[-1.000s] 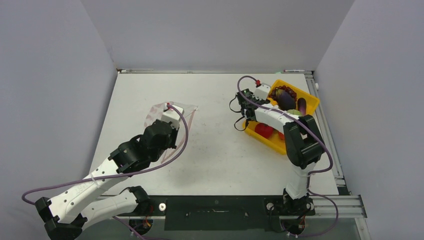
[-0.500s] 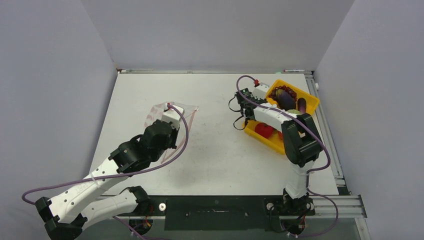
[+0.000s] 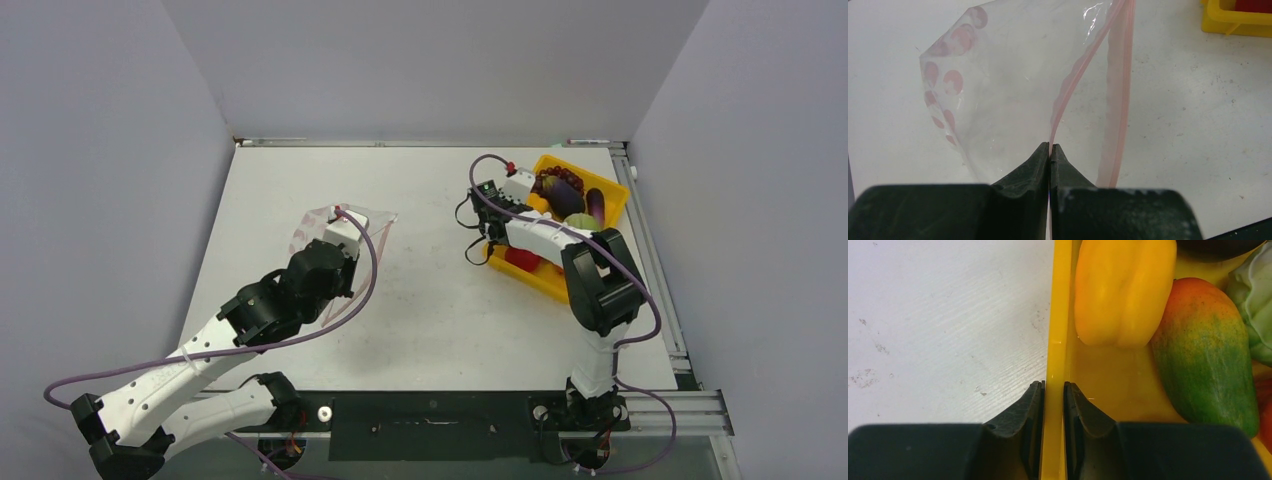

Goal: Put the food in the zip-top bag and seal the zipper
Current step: Adjust the bin at the center of the board.

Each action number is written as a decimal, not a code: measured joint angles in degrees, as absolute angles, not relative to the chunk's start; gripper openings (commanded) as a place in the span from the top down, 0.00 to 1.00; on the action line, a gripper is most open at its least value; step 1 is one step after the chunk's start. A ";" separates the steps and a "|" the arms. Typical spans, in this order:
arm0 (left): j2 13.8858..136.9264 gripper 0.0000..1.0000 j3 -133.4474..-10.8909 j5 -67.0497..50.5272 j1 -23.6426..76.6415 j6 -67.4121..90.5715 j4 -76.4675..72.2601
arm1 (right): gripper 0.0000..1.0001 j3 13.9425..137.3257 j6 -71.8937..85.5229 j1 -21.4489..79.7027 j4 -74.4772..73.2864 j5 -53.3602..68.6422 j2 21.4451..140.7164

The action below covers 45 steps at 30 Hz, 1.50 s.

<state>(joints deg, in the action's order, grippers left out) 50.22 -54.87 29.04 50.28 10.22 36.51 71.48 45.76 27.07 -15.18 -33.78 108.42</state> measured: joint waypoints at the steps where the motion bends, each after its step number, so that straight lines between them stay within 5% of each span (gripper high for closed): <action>1: 50.22 1.00 -54.87 29.04 50.28 10.22 36.51 | 0.95 71.18 45.65 27.38 -14.94 -33.95 108.29; 27: 50.68 1.00 -54.87 29.10 50.28 10.22 36.53 | 0.95 49.98 38.39 42.11 -7.53 -25.69 90.83; 45: 50.70 1.00 -54.87 29.32 50.28 10.22 36.56 | 0.95 48.93 38.02 52.56 -6.00 -24.56 90.17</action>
